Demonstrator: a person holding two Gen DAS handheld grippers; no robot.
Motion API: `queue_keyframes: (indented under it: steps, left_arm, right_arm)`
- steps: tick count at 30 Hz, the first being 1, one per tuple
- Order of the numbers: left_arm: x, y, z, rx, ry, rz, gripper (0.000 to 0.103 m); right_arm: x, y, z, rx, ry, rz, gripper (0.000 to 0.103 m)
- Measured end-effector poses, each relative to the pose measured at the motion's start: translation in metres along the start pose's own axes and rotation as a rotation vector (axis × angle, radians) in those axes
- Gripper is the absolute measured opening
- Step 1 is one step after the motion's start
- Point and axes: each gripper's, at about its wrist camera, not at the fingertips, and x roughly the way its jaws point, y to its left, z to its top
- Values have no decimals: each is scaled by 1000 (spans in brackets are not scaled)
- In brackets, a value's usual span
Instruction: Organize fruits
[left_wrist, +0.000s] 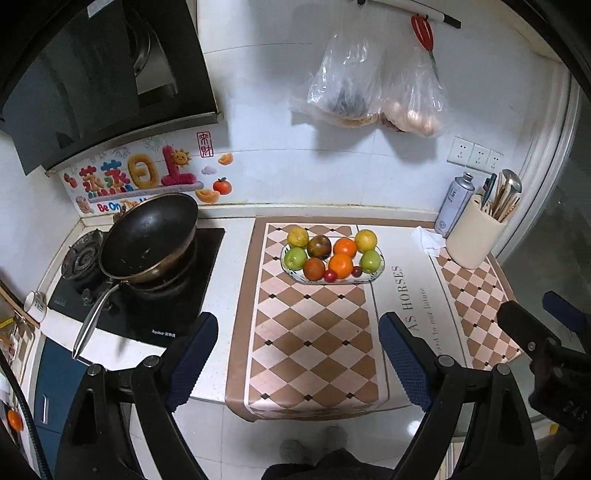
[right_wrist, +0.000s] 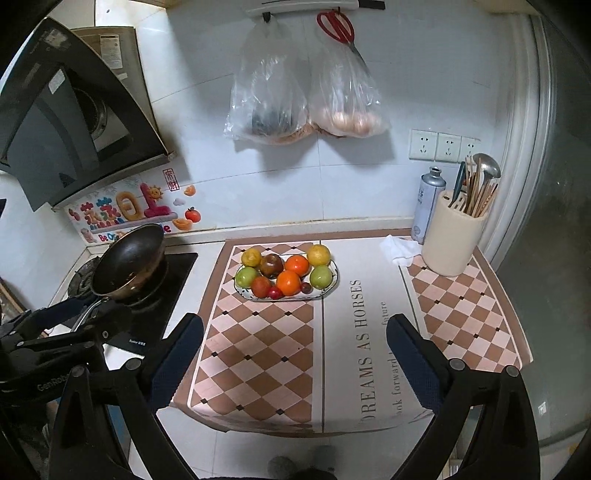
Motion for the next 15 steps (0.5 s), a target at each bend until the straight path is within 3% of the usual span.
queue_keyframes:
  steps: [7, 15]
  left_arm:
    - [3, -1, -2, -11, 11, 4, 89]
    - [32, -6, 16, -34, 30, 28, 89]
  right_arm:
    - [12, -8, 7, -8, 36, 15, 102]
    - [50, -15, 26, -21, 67, 22, 102]
